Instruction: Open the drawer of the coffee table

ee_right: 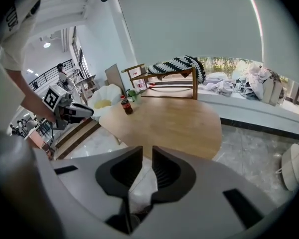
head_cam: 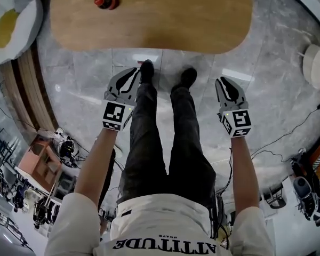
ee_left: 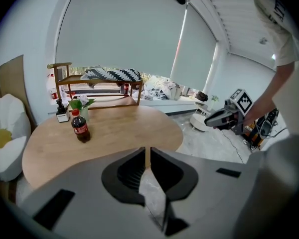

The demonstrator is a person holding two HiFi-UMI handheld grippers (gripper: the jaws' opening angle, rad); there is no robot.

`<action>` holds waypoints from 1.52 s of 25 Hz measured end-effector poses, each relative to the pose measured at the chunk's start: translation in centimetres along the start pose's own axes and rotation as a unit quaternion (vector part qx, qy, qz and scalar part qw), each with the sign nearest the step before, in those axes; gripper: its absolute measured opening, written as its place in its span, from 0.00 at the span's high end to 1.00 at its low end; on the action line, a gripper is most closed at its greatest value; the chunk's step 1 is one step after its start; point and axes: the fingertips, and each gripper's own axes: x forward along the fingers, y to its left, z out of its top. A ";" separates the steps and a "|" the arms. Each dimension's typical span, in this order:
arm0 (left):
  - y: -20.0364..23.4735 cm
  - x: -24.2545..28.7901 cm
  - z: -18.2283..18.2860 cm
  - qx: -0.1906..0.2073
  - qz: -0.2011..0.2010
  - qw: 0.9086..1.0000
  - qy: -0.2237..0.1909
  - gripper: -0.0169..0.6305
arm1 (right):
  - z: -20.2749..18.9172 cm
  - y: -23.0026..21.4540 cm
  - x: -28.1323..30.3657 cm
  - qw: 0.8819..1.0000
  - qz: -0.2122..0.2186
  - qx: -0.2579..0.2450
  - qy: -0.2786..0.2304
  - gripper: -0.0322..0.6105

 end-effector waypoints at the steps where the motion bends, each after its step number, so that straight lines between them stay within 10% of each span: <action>1: 0.1 0.3 -0.5 0.000 0.001 1.000 0.000 0.94 | -0.4 -0.1 0.3 1.000 0.000 -0.001 0.001 0.84; 38: 7.8 15.2 -17.8 -0.065 0.051 0.996 0.040 0.59 | -16.4 -8.4 15.3 0.996 -0.055 -0.016 0.074 0.54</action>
